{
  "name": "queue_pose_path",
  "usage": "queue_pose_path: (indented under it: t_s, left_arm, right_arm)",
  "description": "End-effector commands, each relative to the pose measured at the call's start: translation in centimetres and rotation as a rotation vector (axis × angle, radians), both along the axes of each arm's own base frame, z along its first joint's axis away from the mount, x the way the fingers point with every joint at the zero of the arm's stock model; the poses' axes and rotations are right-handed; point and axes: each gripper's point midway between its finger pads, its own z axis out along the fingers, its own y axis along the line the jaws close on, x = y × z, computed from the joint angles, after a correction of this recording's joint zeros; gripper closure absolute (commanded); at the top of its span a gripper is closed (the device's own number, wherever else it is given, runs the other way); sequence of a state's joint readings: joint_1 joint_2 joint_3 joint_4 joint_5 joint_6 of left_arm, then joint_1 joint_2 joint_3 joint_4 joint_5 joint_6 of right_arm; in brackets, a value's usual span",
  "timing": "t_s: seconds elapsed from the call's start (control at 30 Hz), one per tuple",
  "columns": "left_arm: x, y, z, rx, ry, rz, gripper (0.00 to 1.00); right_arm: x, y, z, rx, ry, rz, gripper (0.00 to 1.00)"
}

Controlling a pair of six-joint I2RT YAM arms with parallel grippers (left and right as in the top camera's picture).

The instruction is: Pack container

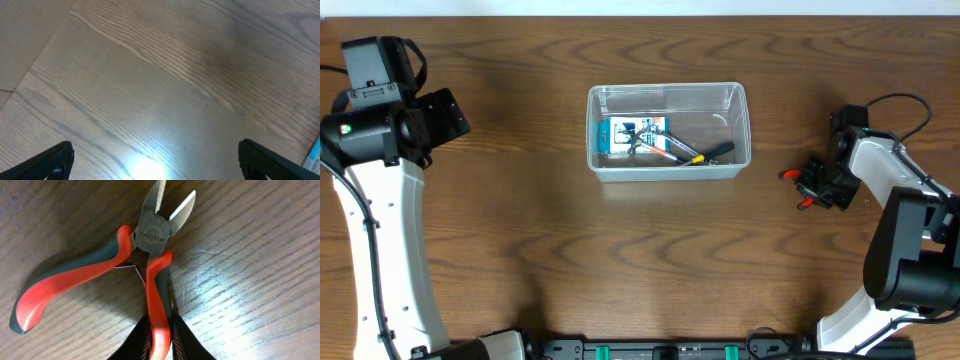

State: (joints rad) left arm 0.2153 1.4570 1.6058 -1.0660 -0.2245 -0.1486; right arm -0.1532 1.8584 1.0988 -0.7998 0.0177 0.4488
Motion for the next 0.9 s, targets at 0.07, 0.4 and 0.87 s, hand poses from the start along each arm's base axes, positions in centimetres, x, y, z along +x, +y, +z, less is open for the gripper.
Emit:
queue_pose_path:
  t_s: [0.07, 0.4, 0.87]
  left_arm:
    - [-0.1, 0.4, 0.1, 0.02, 0.008, -0.001, 0.02]
    - [-0.1, 0.4, 0.1, 0.02, 0.008, -0.001, 0.02]
    - [-0.1, 0.4, 0.1, 0.02, 0.008, -0.001, 0.02]
  right_arm:
    - [1.1, -0.6, 1.0, -0.021, -0.007, 0.128, 0.84]
    - [4.6, -1.4, 6.2, -0.06, -0.061, 0.232, 0.84]
    - [10.6, 4.2, 14.9, -0.113, -0.248, 0.528, 0.82]
